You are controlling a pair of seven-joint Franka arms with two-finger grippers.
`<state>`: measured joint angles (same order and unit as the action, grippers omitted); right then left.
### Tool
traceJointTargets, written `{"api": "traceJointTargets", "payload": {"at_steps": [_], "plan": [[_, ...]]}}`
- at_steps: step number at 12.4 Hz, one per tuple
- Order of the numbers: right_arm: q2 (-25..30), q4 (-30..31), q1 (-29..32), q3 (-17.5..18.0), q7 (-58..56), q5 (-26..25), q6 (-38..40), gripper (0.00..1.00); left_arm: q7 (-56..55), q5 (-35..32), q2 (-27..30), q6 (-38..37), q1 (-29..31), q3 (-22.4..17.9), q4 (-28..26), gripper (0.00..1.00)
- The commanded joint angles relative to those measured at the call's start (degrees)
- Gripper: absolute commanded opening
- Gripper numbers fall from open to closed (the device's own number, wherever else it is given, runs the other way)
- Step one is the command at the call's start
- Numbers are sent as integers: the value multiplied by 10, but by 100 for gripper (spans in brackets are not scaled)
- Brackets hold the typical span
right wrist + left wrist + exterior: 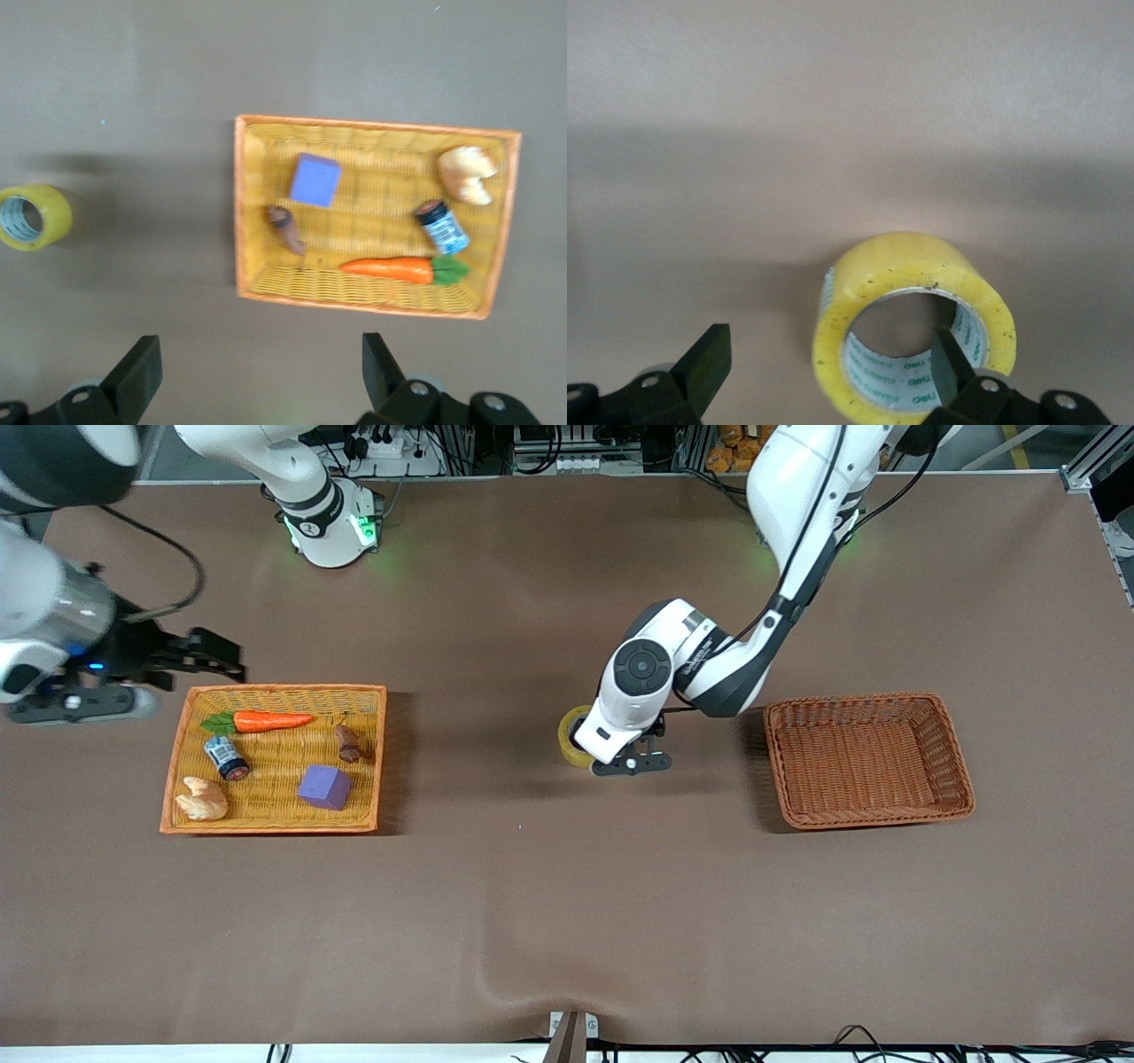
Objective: Transfer tape with both arms
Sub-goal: 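Grasp the tape with the left gripper while the right gripper withdraws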
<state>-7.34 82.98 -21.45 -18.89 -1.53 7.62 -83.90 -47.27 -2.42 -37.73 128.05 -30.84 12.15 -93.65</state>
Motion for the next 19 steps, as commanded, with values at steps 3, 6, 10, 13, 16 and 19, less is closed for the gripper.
{"api": "traceJointTargets", "payload": {"at_steps": [3,6,10,13,16,19], "plan": [[38,33,99,17,-111,-11,-75,100,-47,-60,-32,15,-18,-5,2,48],[95,105,120,18,-98,-36,-105,100,-54,-61,-24,7,-12,-4,-4,0],[102,100,173,84,-2,-98,-57,100,-16,-56,87,-81,24,-2,-36,0],[96,73,170,84,6,-95,-2,100,97,-33,205,-189,95,0,-63,0],[86,72,177,81,7,-89,-6,100,266,-29,306,-221,203,0,-121,0],[82,71,174,81,0,-89,-20,100,422,-3,342,-221,334,0,-159,0]]}}
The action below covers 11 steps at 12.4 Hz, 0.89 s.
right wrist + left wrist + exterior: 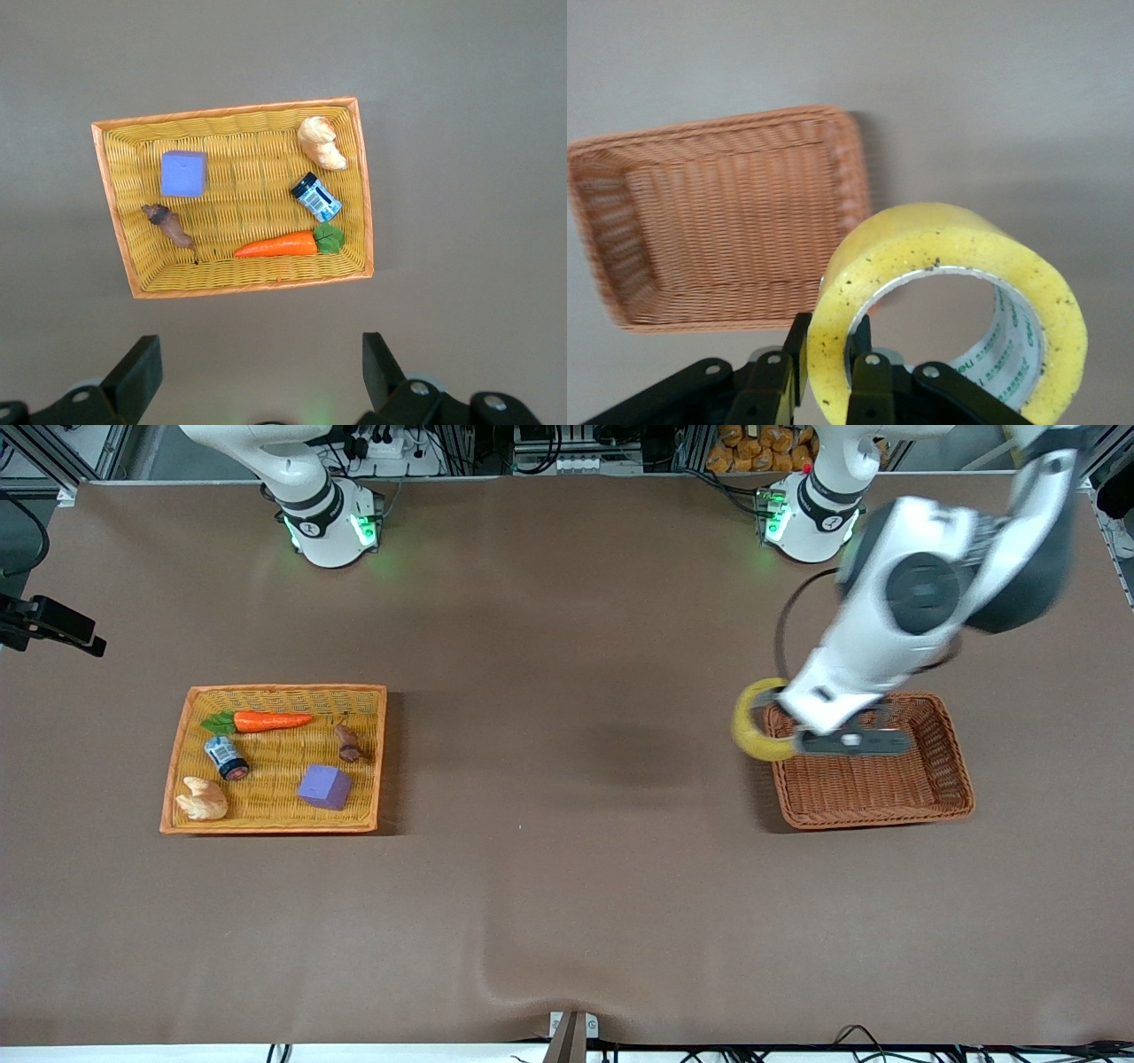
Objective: Transfer tape with both arms
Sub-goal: 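Carry the tape with the left gripper and lower it into the basket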
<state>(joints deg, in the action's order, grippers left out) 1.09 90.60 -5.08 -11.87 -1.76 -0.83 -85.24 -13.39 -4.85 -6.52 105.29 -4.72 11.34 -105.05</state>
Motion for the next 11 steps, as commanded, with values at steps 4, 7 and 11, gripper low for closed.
{"api": "traceJointTargets", "payload": {"at_steps": [4,7,11], "plan": [[-3,-2,9,11,6,3,-16,100,266,49,-20,95,233,5,-103,0],[-4,1,9,11,6,12,-16,100,275,46,-59,159,251,5,-135,0],[-9,-1,9,11,7,12,-15,100,267,45,-142,261,247,3,-142,0]]}}
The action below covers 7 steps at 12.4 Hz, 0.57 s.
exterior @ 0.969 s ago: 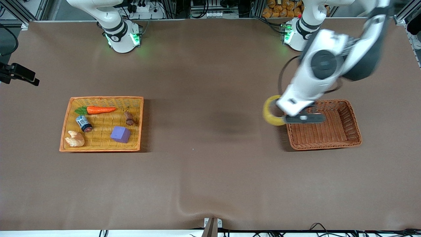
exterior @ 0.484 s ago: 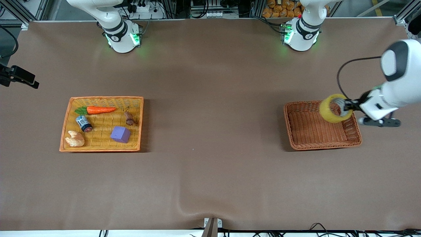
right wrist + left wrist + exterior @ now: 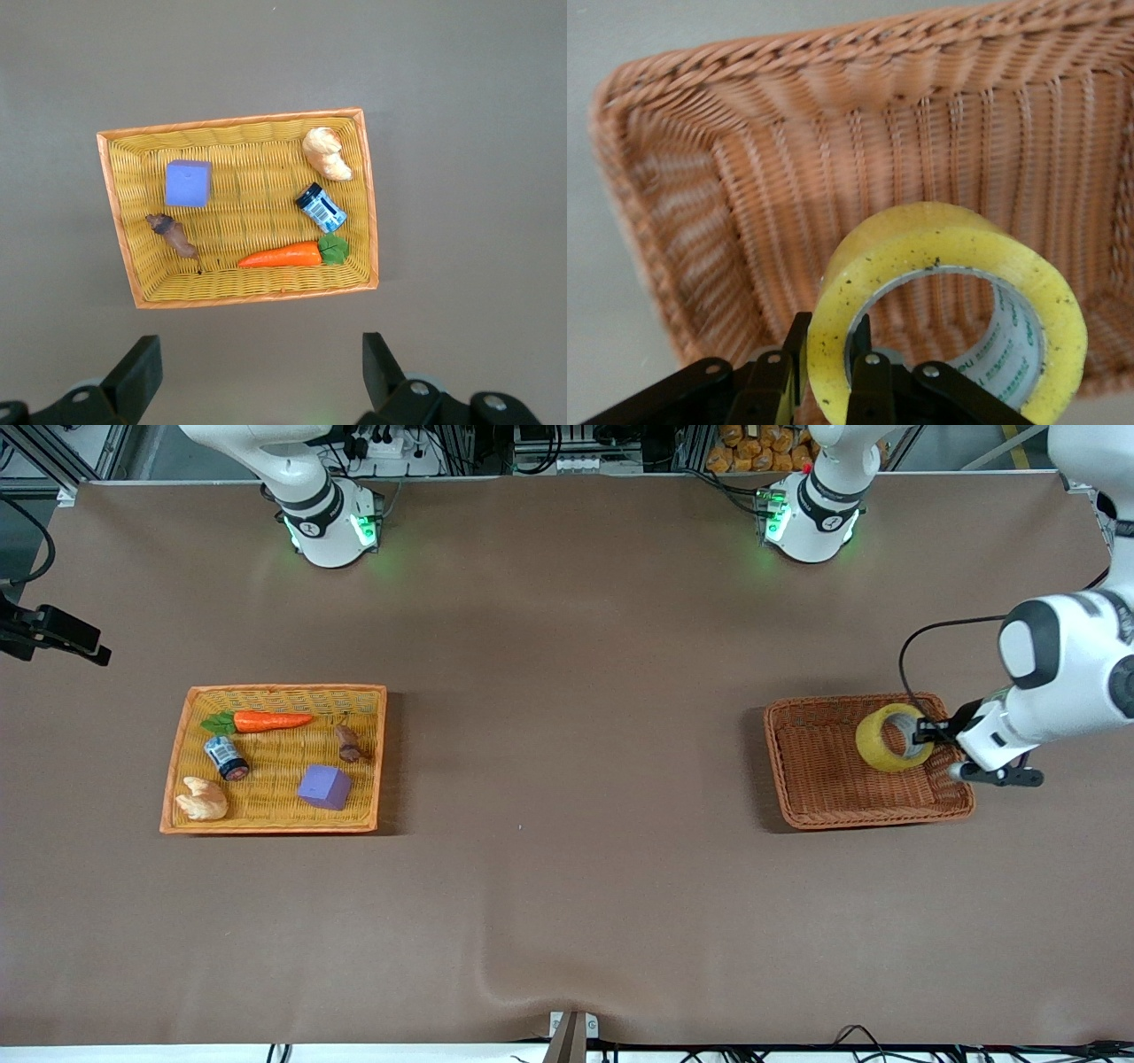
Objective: Transfer tape with both arms
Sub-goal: 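Carry the tape with the left gripper and lower it into the basket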
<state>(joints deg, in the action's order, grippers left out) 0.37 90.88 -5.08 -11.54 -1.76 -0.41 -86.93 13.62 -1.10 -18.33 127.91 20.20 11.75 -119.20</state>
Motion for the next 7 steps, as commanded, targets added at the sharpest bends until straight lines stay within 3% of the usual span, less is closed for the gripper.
{"api": "traceJointTargets", "payload": {"at_steps": [1,3,4,5,6,7], "plan": [[-1,-5,8,8,9,8,3,100,-3,7,-35,44,-3,-1,-1,0],[0,-3,5,9,9,8,4,100,-13,-14,-41,50,-4,-1,5,0],[-2,-3,3,9,9,8,4,100,-17,-15,-43,50,-6,-1,7,6],[-2,-3,2,11,9,8,3,100,-24,-15,-43,49,-8,0,9,68],[-2,-4,2,11,9,8,1,100,-46,-15,-38,47,-8,2,12,100],[-1,-3,2,11,9,8,3,100,-67,-15,-24,42,-9,7,17,100]]}}
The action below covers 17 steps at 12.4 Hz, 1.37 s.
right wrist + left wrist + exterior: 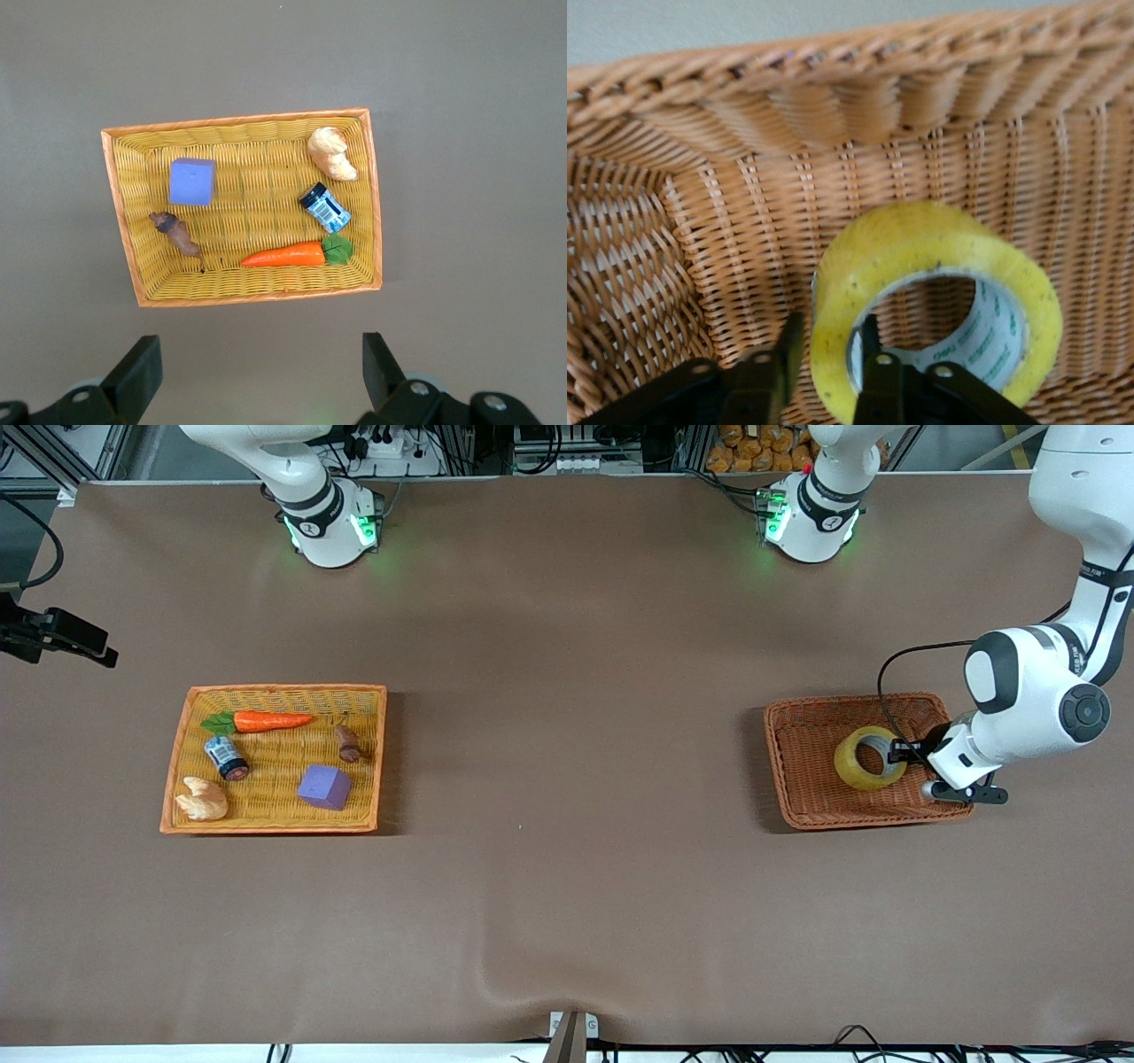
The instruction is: Transfer tape with both arms
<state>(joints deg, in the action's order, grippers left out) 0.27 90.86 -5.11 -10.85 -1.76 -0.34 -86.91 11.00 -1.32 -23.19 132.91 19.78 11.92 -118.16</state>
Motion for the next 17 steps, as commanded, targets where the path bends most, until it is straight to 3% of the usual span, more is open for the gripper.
{"api": "traceJointTargets", "payload": {"at_steps": [1,5,8,11,15,17], "plan": [[0,-4,4,4,8,8,2,100,-50,-13,49,-29,-5,15,17,100],[2,-6,6,4,8,27,3,100,-90,-13,128,-236,-5,65,166,100],[2,-8,10,2,4,27,3,100,-178,-13,137,-398,-5,114,301,100],[2,-8,11,0,1,28,2,100,-214,-14,189,-441,-4,133,317,100],[1,-8,11,0,0,28,-4,100,-203,-11,234,-480,-11,118,317,100],[0,-9,7,1,0,29,-4,100,-204,-1,236,-511,-101,20,318,100]]}}
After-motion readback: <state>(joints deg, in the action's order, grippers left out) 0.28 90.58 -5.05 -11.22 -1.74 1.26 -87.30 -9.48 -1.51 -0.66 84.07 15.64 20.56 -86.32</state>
